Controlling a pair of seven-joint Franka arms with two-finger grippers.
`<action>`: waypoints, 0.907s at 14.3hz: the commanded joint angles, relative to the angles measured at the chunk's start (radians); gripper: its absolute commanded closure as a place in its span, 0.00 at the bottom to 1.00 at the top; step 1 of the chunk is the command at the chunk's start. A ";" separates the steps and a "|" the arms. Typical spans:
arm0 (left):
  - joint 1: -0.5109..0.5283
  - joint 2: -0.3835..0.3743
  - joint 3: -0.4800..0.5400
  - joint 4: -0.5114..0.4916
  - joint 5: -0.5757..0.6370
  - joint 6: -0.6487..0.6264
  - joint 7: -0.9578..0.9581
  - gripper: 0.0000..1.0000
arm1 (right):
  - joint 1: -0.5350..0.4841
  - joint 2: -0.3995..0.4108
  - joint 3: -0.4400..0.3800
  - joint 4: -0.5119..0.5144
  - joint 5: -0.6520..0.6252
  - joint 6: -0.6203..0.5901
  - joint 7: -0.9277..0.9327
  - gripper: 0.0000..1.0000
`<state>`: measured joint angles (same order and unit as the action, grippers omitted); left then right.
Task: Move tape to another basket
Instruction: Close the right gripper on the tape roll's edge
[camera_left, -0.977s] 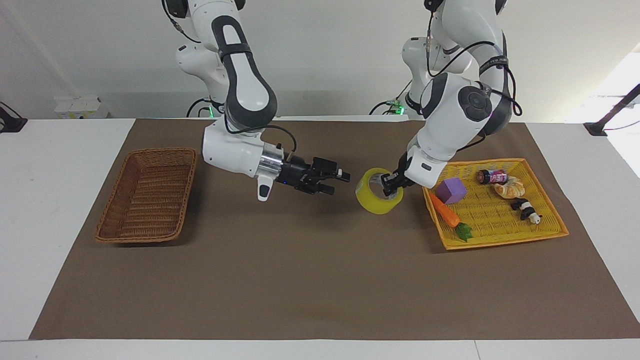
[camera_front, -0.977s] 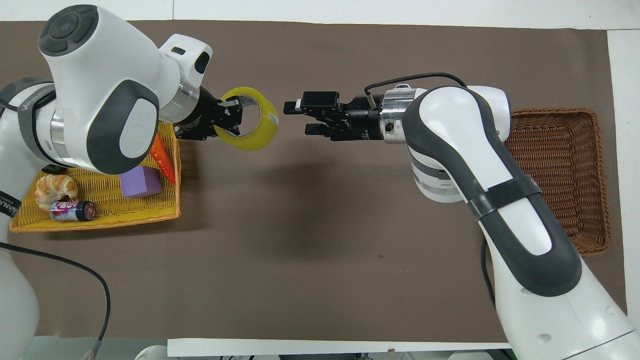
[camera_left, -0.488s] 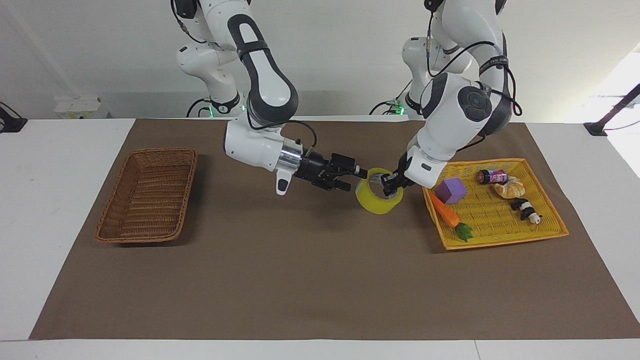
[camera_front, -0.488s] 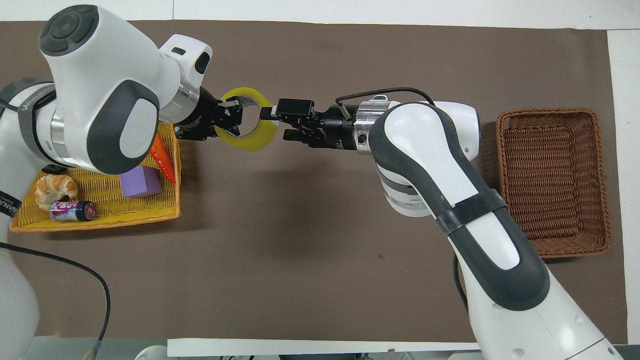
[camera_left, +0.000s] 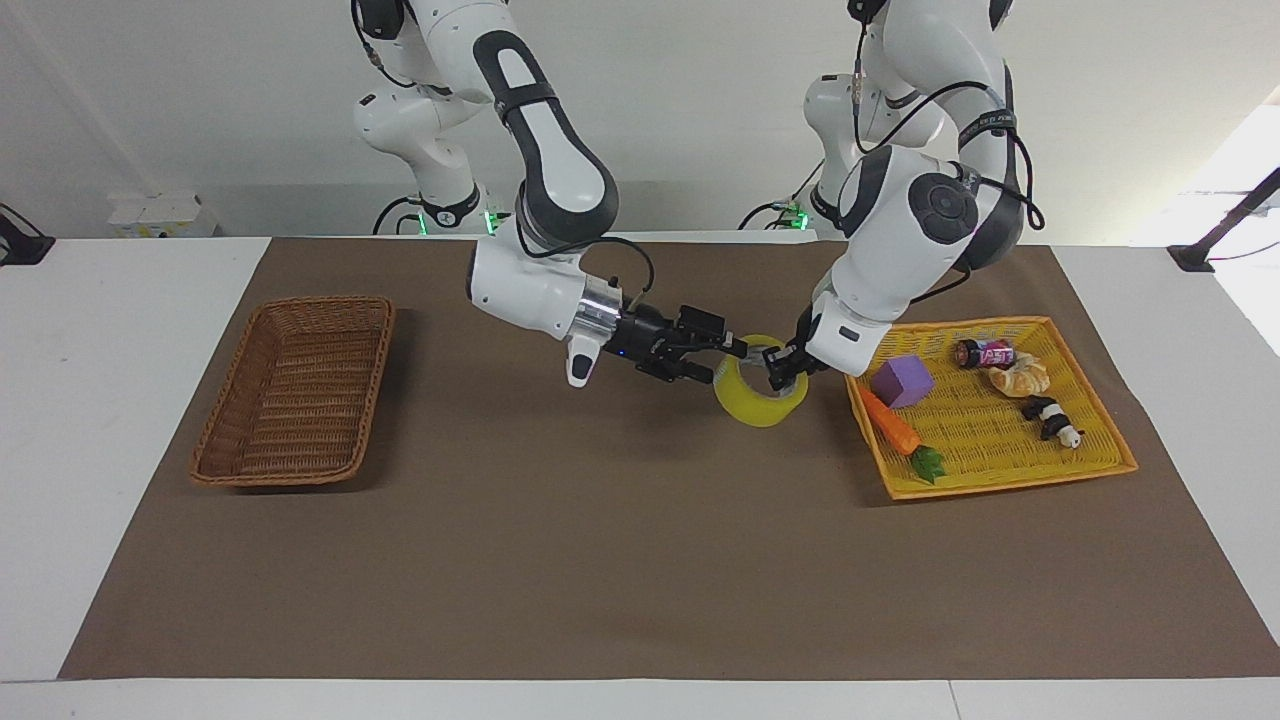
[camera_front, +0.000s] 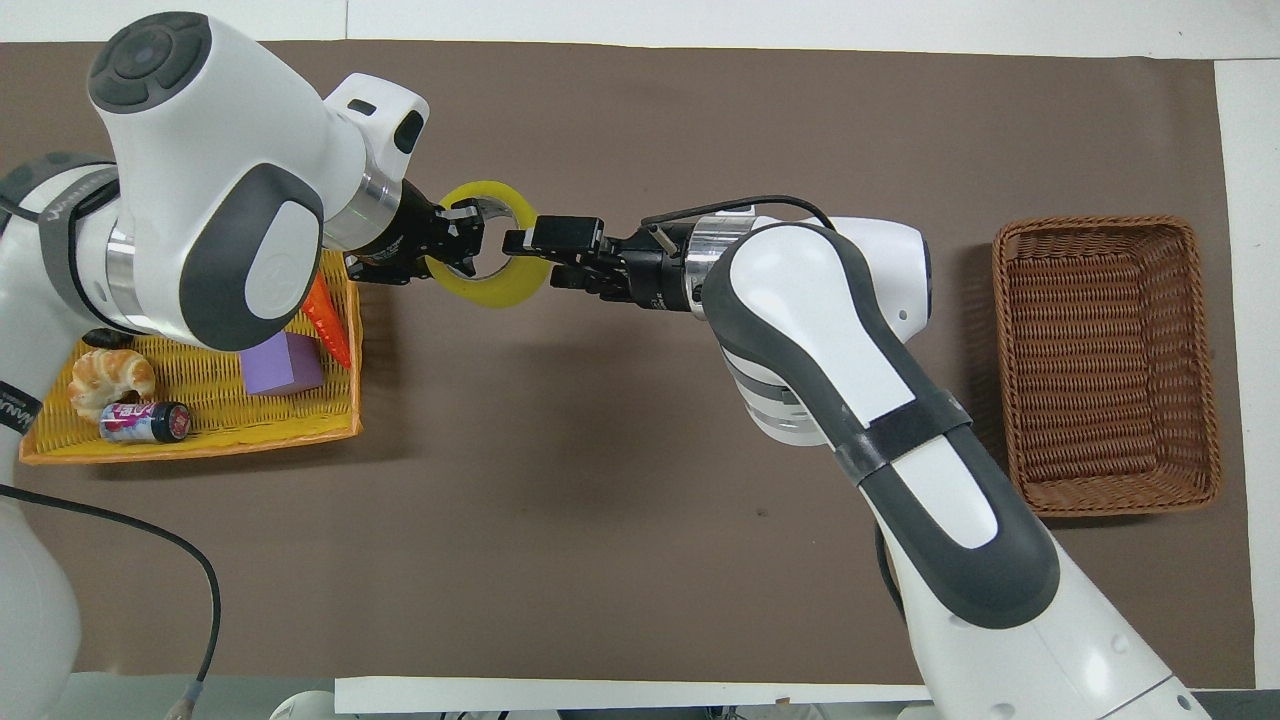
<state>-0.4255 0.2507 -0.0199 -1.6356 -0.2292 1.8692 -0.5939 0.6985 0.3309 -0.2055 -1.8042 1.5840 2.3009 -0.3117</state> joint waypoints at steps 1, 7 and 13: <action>-0.009 -0.016 0.005 -0.003 0.014 -0.007 -0.004 1.00 | -0.002 0.010 0.001 0.009 0.027 0.019 -0.033 0.46; -0.010 -0.016 0.005 -0.001 0.016 -0.005 0.002 1.00 | -0.001 0.010 0.001 0.009 0.027 0.020 -0.032 1.00; 0.000 -0.051 0.008 0.013 0.051 -0.065 -0.007 0.01 | -0.002 0.008 0.001 0.009 0.024 0.015 -0.033 1.00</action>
<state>-0.4263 0.2422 -0.0207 -1.6322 -0.2175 1.8617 -0.5932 0.6985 0.3379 -0.2064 -1.8020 1.5866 2.3045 -0.3170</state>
